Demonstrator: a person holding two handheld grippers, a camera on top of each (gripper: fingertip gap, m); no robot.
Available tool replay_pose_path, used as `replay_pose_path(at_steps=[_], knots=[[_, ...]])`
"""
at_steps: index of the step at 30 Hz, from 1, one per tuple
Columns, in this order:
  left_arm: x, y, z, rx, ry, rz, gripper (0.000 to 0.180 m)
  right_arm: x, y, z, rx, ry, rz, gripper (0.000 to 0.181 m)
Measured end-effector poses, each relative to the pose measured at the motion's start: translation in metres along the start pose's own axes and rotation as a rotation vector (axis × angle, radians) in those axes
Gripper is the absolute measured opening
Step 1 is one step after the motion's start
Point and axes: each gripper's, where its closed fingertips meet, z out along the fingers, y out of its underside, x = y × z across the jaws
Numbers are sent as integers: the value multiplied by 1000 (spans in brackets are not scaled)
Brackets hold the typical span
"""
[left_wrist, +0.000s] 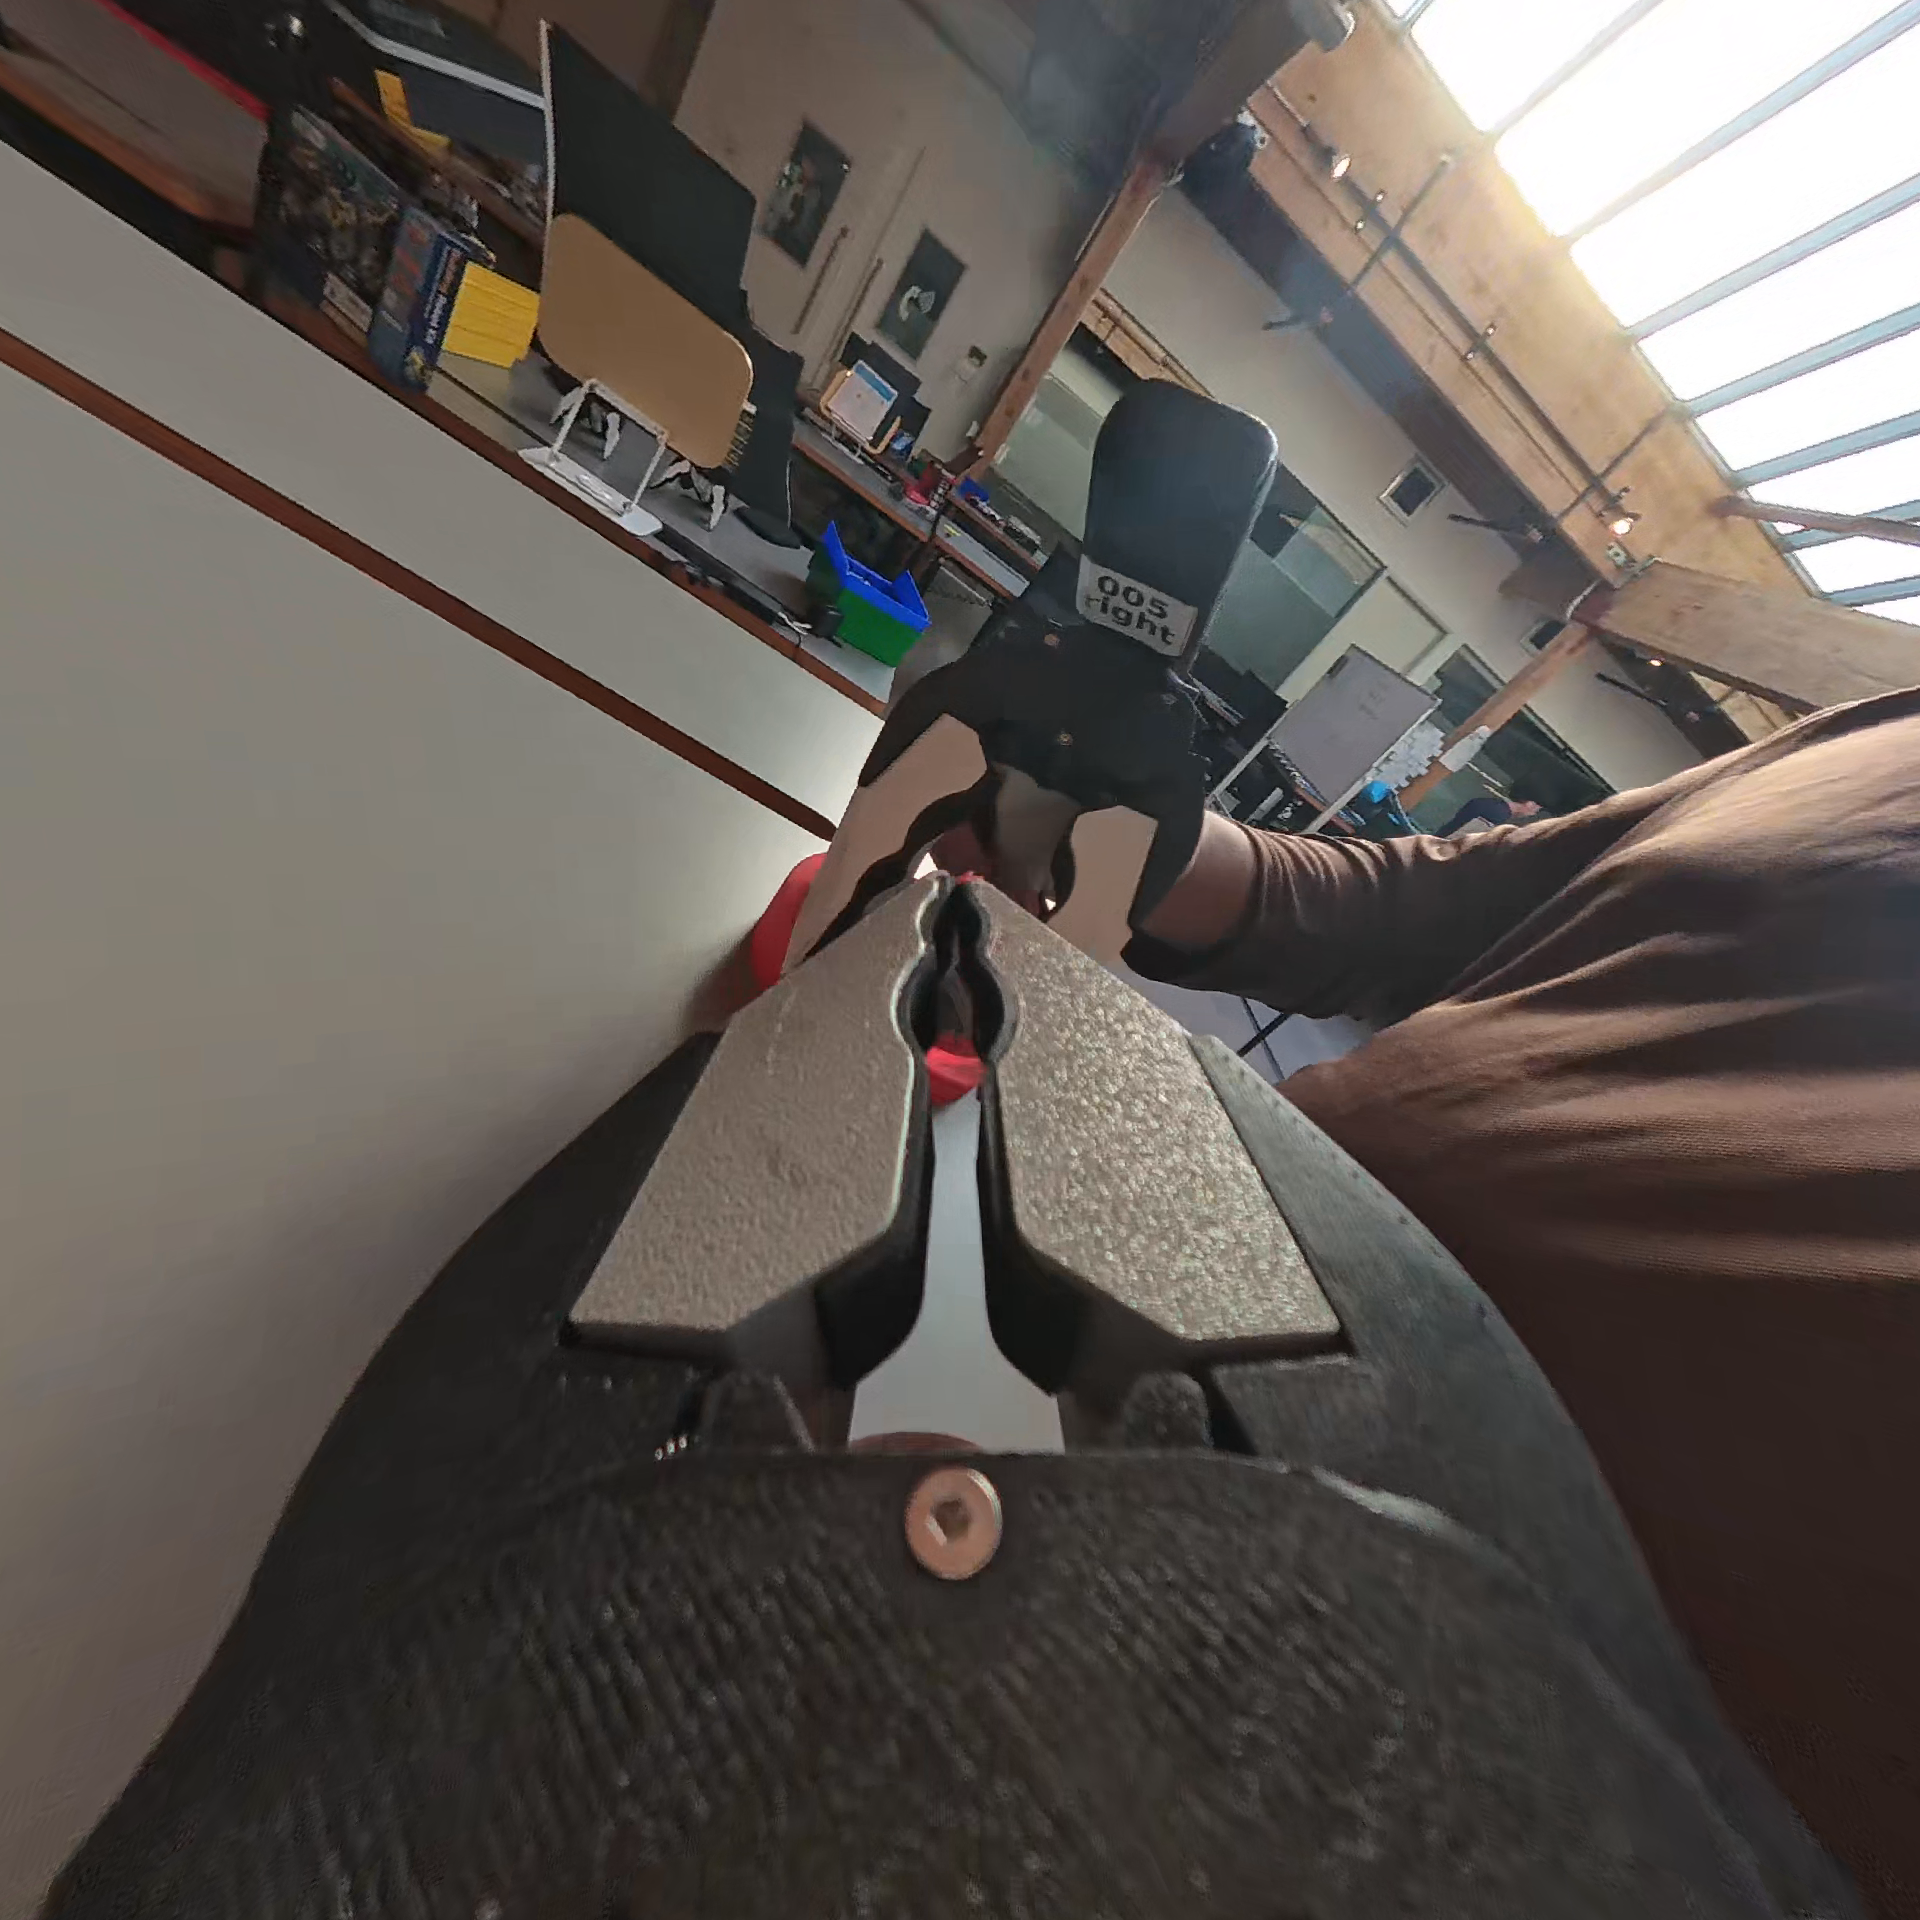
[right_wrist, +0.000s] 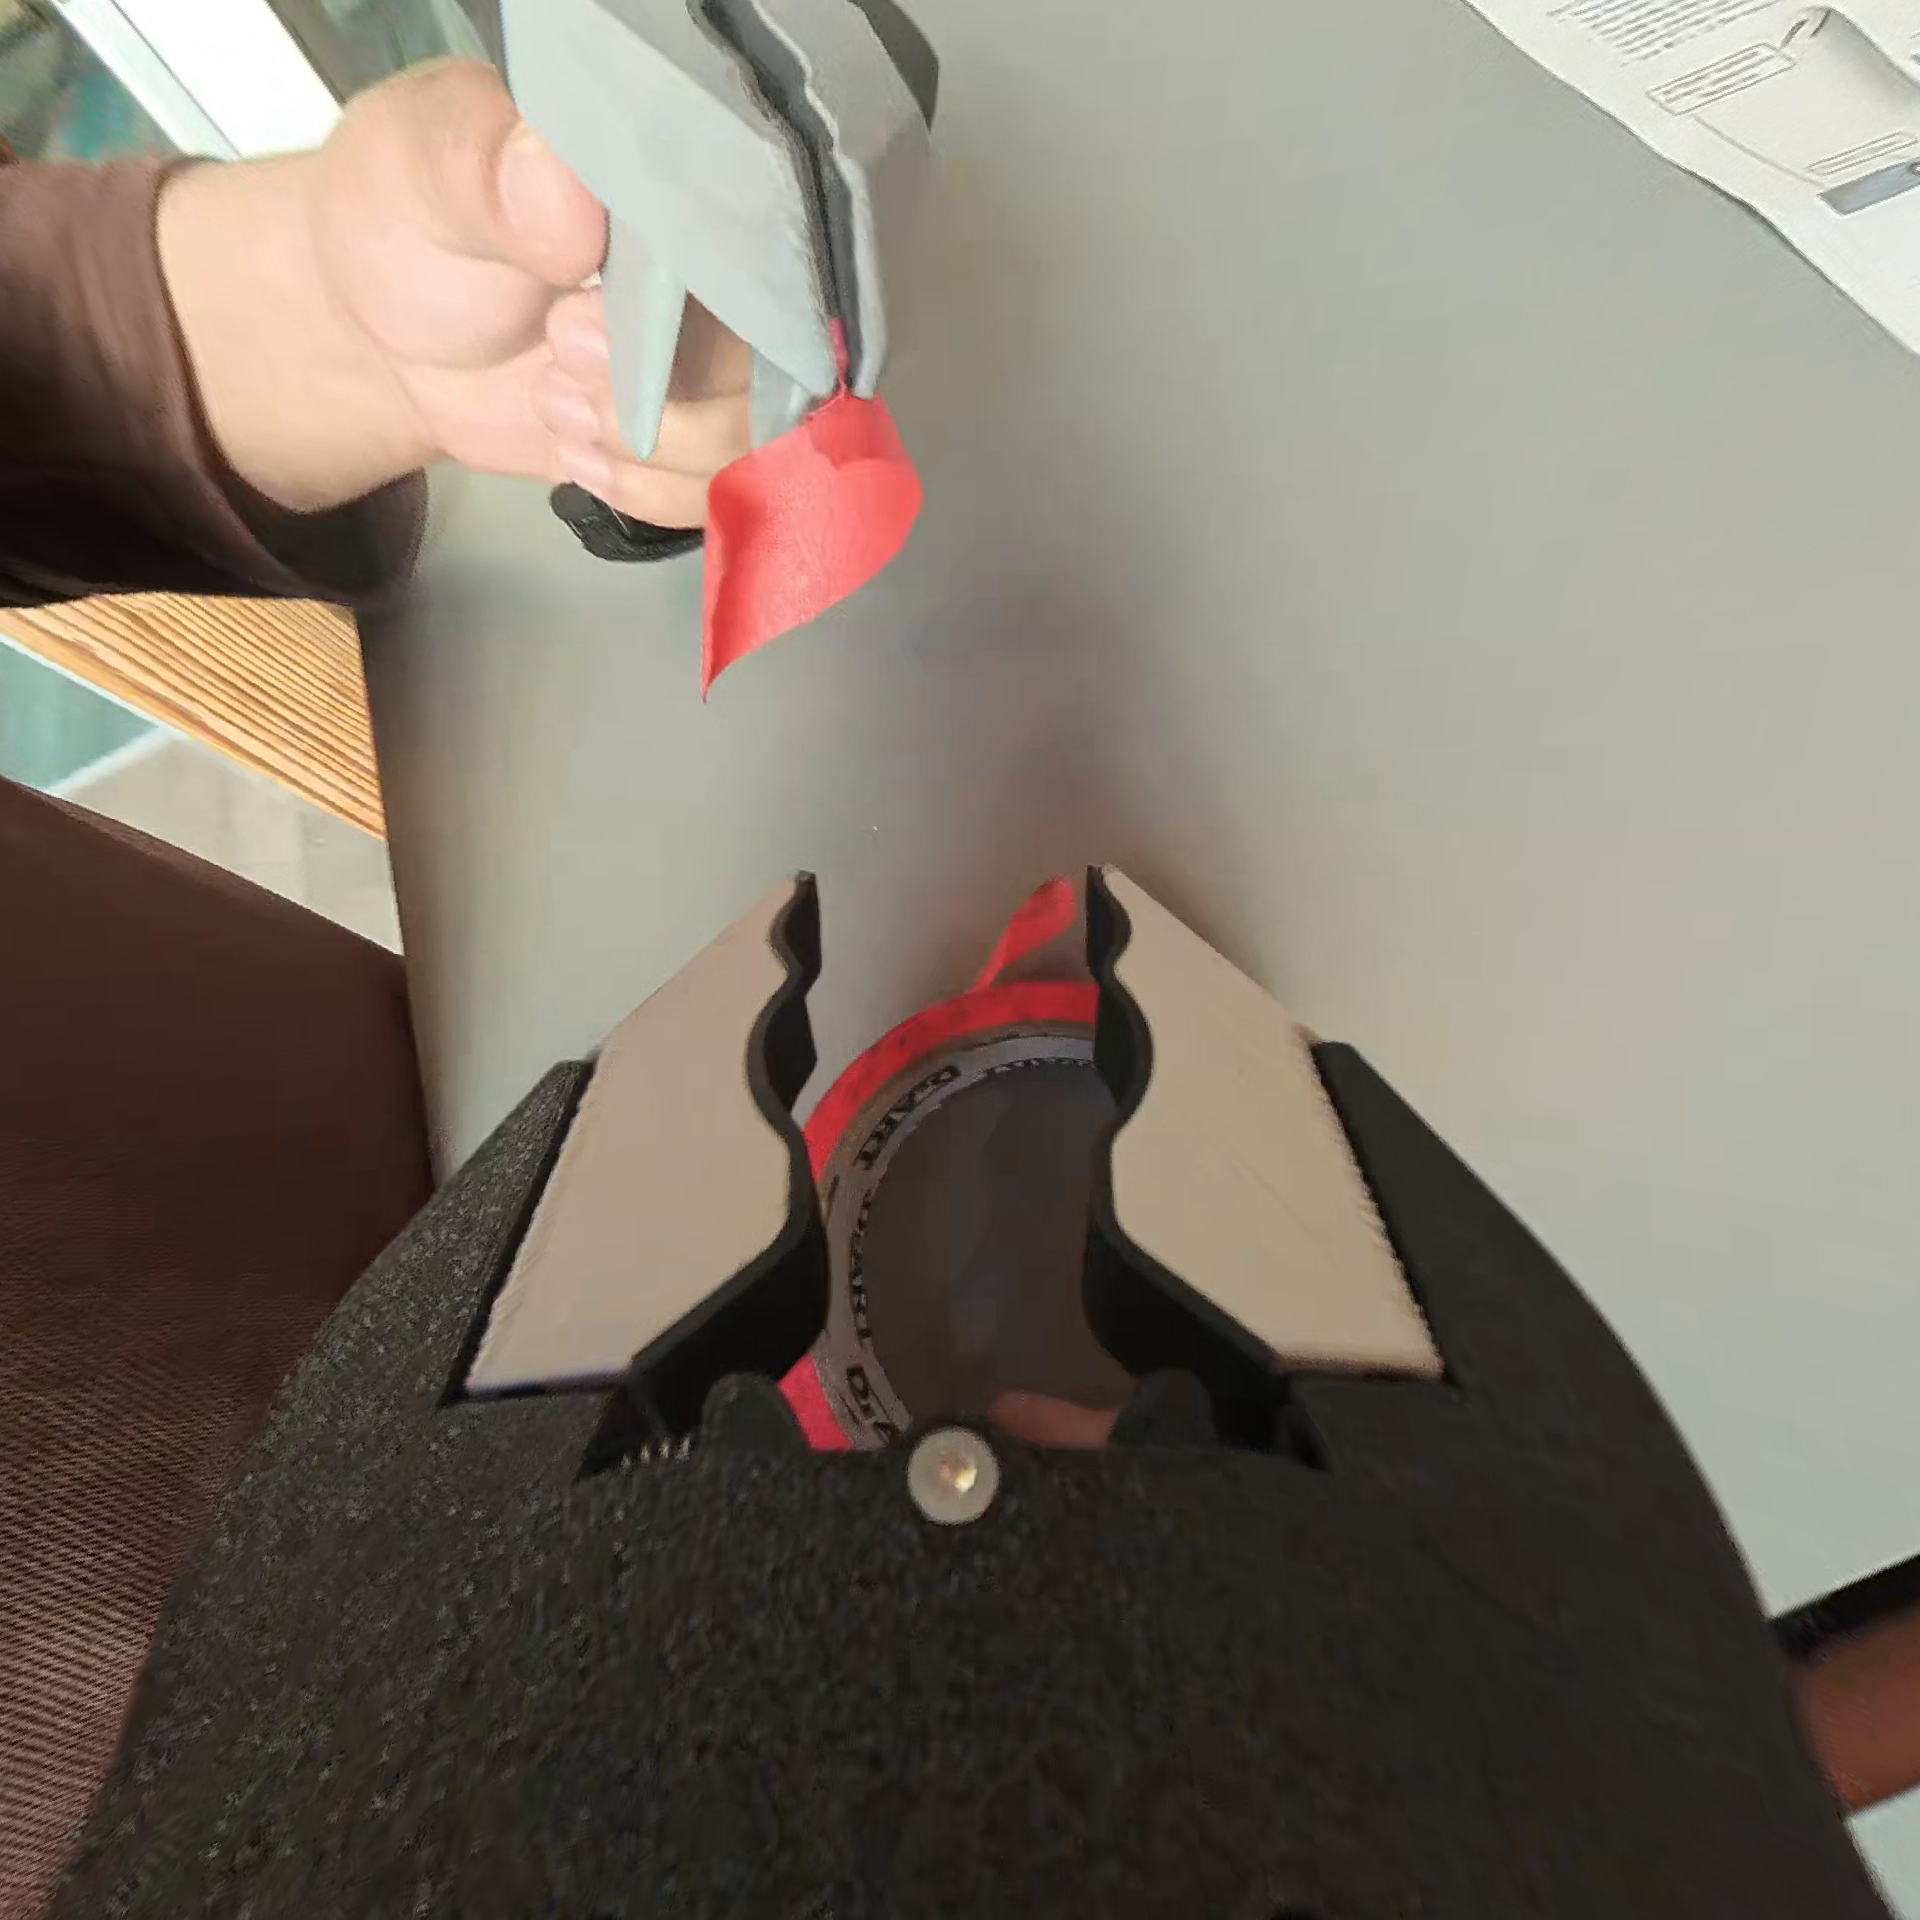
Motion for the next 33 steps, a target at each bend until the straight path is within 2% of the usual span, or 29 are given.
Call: replay_pose_path(at_steps=[4, 8, 10, 12, 16, 18, 22, 24, 26, 28, 29, 33], knots=[[12, -9, 4, 55, 88, 6, 0, -10, -22, -13, 96, -74, 37, 59], [23, -21, 10, 106, 136, 49, 0, -15, -42, -33, 186, -90, 34, 55], [19, -33, 13, 162, 97, 52, 0, -16, -57, -44, 272, -61, 19, 51], [5, -42, 16, 203, 18, -31, 0, -19, -70, -54, 341, 39, -68, 51], [4, -45, 27, 227, 58, -173, 0, -12, -71, -55, 246, 311, -274, 44], [3, -42, 32, 214, 55, -186, 0, -15, -72, -52, 225, 350, -341, 26], [2, -42, 36, 217, 71, -229, 0, -10, -66, -44, 165, 398, -359, 24], [1, -39, 39, 207, 64, -244, 0, -12, -68, -45, 190, 405, -373, 1], [3, -39, 40, 219, 86, -262, 0, -6, -64, -44, 164, 417, -355, 0], [0, -41, 38, 238, 81, -281, 0, -7, -62, -42, 169, 391, -316, 33], [-1, -42, 37, 248, 82, -289, 0, -8, -62, -42, 177, 381, -307, 35], [-3, -47, 33, 276, 88, -321, 0, -3, -60, -42, 140, 461, -396, 14]])
